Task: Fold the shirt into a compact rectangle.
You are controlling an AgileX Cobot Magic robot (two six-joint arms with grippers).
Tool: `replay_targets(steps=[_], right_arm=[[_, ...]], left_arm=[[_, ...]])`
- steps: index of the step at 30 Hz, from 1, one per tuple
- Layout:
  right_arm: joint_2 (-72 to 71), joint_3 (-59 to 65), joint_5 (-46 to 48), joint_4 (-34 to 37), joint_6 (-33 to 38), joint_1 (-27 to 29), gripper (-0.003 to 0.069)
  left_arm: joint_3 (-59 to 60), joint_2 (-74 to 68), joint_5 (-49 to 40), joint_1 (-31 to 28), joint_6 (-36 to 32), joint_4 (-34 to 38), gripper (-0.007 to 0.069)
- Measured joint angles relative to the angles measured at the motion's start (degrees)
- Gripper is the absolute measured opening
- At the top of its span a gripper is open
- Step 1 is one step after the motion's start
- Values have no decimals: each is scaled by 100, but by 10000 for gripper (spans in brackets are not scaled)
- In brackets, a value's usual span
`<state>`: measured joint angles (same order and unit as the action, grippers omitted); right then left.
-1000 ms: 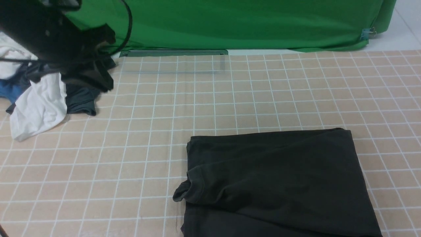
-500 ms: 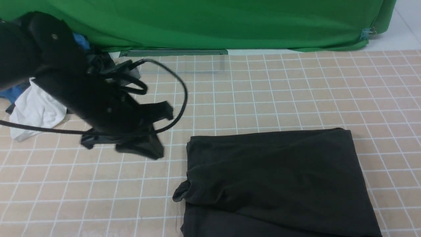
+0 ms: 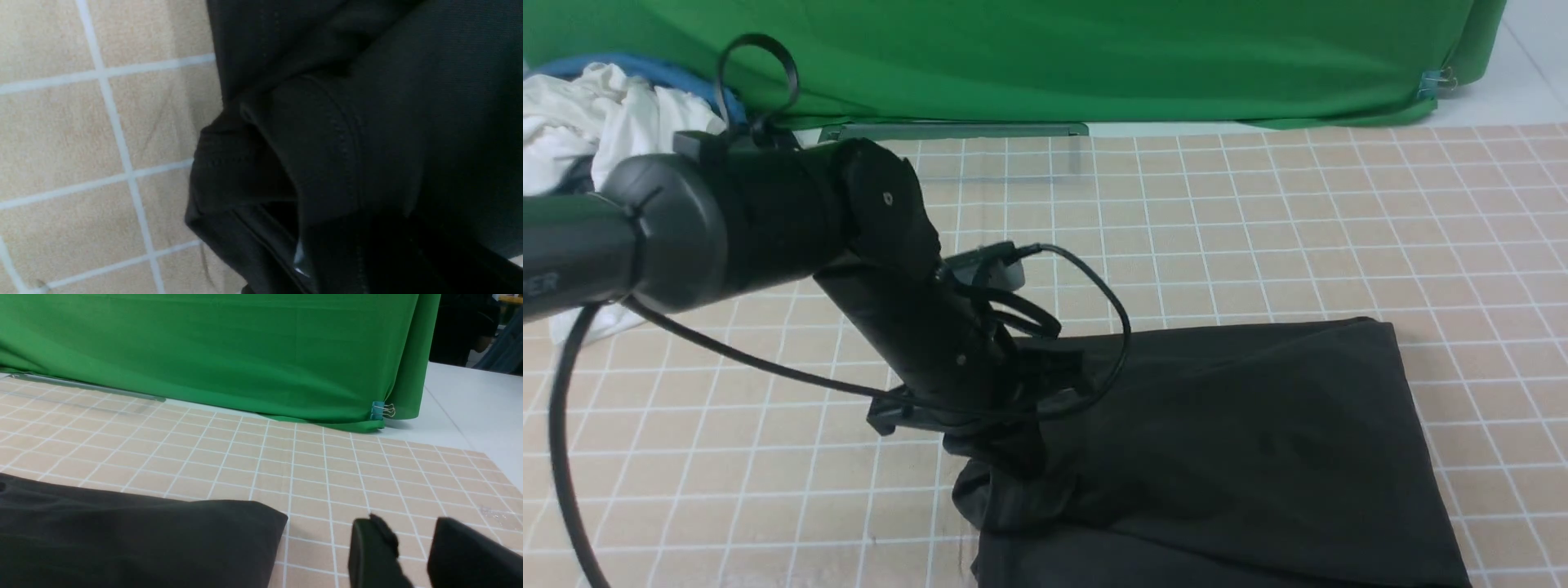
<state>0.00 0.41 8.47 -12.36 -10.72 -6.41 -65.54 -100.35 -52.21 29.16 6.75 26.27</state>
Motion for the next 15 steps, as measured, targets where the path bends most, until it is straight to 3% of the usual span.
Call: replay_targets(steps=[10, 15], right_arm=[[0, 0, 0, 0, -5, 0, 237], [0, 0, 0, 0, -5, 0, 237]], left_arm=[[90, -91, -303, 0, 443, -742, 21], [-297, -85, -753, 0, 731, -1015, 65]])
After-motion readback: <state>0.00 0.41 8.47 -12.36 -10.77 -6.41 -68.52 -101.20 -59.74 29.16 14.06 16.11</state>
